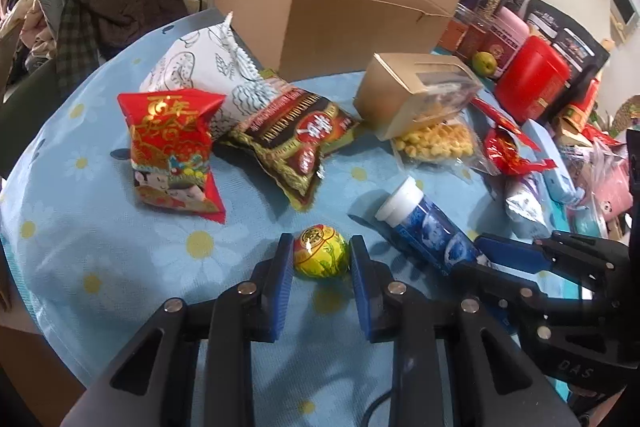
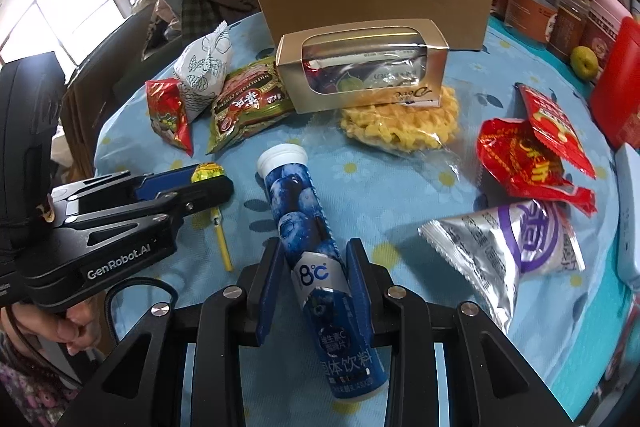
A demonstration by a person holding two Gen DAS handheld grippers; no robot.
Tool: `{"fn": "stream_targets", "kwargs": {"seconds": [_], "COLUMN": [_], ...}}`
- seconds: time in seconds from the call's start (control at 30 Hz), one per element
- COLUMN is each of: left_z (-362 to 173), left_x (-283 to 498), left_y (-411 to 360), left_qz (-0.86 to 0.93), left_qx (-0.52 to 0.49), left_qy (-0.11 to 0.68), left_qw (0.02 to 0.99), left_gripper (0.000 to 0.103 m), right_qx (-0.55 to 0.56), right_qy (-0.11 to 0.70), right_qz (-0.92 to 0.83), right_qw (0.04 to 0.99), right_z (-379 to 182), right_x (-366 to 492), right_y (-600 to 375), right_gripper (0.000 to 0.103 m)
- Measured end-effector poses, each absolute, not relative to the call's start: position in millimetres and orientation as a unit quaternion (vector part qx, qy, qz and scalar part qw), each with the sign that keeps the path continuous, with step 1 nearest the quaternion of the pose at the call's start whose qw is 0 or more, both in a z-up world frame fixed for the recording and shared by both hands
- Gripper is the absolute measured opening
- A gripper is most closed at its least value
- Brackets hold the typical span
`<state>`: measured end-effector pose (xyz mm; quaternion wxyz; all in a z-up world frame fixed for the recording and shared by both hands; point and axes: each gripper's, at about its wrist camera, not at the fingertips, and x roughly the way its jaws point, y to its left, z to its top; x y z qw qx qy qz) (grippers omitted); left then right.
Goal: Organize snacks
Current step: 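Lift the lollipop and vitamin tube and carry both over the cardboard box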
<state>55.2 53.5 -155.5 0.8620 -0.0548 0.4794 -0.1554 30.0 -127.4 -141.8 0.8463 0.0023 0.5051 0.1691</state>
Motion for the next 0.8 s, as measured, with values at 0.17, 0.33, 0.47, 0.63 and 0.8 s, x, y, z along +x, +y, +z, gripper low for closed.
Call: {"fn": "stream_targets", "kwargs": {"seconds": [0.17, 0.33, 0.47, 0.63, 0.8], "left_z": [-151.3, -153.1, -156.7, -157.7, -158.1], "left_x": [40.5, 24.1, 16.3, 13.1, 13.3], "left_y": [50.2, 45.7, 43.2, 43.2, 38.3], "left_qz": [-0.183, -0.194, -0.195, -0.185, -0.185], "left_qx": [-0.051, -0.039, -0.034, -0.031, -0.017], "left_qy": [0.482, 0.490, 0.494, 0.492, 0.491], "left_qw": [0.855, 0.849, 0.847, 0.850, 0.851], "left_gripper": [0.027, 0.027, 0.027, 0.027, 0.028], "right_qx": [0.007, 0.007, 0.007, 0.010, 0.009], "right_qy": [0.506, 0.509, 0.516, 0.523, 0.516], "right_qz": [0.165, 0.157, 0.157, 0.155, 0.160], "right_qw": [0.846, 0.846, 0.842, 0.838, 0.841], "right_z": [-143.1, -144.1, -147.1, -151.8, -155.4], "right_x": [24.6, 9.3, -2.3, 1.8, 6.8], "right_y": [-121.7, -123.7, -124.3, -123.9, -121.2], "right_gripper": [0.031, 0.031, 0.031, 0.031, 0.031]}}
